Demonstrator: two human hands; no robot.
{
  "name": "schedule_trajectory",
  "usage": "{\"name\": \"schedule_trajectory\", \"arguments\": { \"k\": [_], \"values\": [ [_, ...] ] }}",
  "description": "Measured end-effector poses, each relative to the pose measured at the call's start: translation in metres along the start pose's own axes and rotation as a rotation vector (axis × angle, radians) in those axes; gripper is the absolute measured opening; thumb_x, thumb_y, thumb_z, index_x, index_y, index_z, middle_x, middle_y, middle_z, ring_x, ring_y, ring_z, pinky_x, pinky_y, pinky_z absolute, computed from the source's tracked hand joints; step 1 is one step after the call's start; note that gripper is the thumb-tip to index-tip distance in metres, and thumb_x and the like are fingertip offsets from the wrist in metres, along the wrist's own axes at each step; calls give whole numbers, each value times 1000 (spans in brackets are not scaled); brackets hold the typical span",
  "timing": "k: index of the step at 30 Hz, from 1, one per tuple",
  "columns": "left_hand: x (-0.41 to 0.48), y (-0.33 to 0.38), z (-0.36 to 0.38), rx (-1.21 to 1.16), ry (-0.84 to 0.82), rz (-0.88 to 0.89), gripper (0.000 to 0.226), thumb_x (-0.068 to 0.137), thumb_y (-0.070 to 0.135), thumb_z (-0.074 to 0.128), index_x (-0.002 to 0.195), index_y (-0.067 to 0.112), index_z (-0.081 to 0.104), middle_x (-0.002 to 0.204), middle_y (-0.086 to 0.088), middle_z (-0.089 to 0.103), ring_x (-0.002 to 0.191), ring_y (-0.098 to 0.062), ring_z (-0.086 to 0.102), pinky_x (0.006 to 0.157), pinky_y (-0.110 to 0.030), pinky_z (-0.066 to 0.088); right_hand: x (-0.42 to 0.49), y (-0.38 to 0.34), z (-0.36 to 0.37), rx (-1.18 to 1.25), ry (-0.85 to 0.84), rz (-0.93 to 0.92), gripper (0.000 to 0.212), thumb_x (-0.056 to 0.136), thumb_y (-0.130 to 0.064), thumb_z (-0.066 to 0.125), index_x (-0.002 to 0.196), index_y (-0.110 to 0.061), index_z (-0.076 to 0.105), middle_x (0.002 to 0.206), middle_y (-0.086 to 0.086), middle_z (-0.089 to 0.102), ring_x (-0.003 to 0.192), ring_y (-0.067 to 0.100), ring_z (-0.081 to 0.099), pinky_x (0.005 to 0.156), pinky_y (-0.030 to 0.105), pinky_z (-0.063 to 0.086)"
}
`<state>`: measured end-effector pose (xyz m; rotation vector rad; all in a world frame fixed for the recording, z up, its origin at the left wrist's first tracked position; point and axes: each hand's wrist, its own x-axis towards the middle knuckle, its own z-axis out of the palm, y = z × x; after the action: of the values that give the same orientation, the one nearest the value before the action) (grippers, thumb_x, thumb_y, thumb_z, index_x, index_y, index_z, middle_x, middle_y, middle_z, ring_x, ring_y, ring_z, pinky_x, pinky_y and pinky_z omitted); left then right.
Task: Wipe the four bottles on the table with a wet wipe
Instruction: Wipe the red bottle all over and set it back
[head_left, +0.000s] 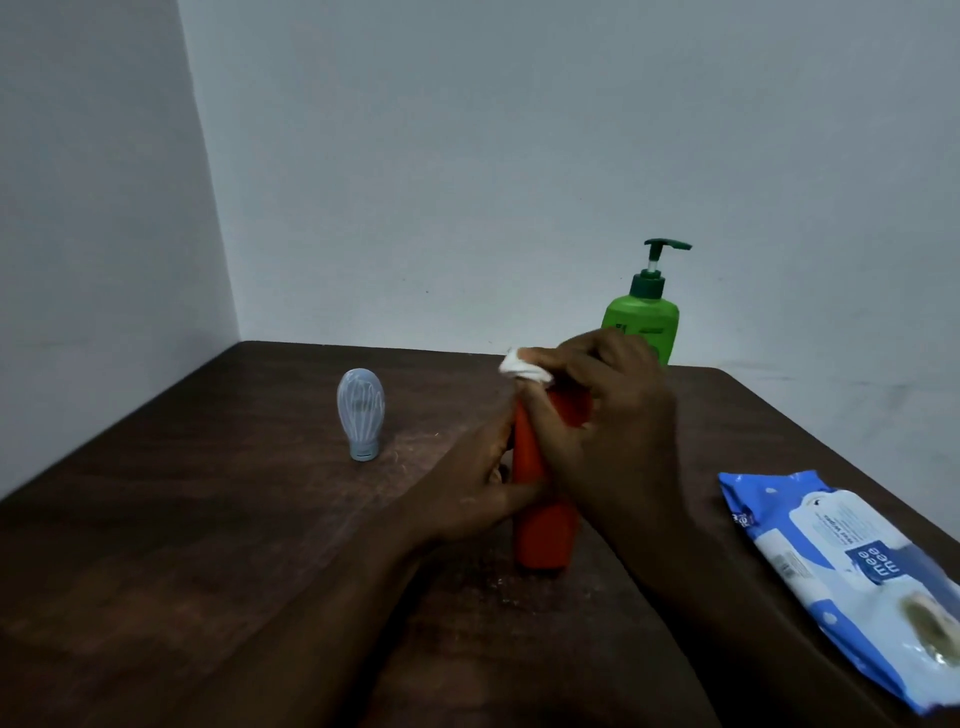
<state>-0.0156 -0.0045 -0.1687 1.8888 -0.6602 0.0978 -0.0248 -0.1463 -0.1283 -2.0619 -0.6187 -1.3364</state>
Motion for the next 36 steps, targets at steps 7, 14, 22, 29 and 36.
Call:
{"name": "schedule_trajectory", "arguments": {
  "k": [7,14,22,29,36],
  "values": [
    [4,4,-1,18,-22,5,57,89,26,72,137,31,41,119,25,58,106,21,55,80,-7,49,20,-7,-6,-231,-90,8,15,86,-40,67,95,-32,76,86,-10,61,92,17,54,79,34,27],
    [5,-1,-1,-5,3,-64,54,90,28,72,122,56,38,116,30,57,104,22,55,78,-4,49,21,23,-38,-10,-155,300,14,90,-46,68,84,-35,73,79,-14,67,79,-1,59,77,34,46],
    [5,1,-7,100,-7,-52,52,91,33,70,118,58,34,111,34,52,97,27,51,76,-5,46,29,18,-53,162,-184,382,12,90,-45,68,83,-37,72,84,-18,68,77,-1,57,63,3,36],
    [4,4,-6,169,8,14,56,91,28,70,123,55,32,113,34,49,98,32,47,76,3,40,28,2,-46,-17,-237,113,22,94,-47,63,87,-30,75,81,-12,61,82,8,56,78,33,46],
    [3,1,-8,191,15,67,69,91,26,72,147,33,32,127,25,51,106,25,50,79,-2,43,28,-13,-40,-159,-300,-41,23,92,-48,57,94,-33,75,82,-13,58,87,13,54,80,36,35]
  ]
}}
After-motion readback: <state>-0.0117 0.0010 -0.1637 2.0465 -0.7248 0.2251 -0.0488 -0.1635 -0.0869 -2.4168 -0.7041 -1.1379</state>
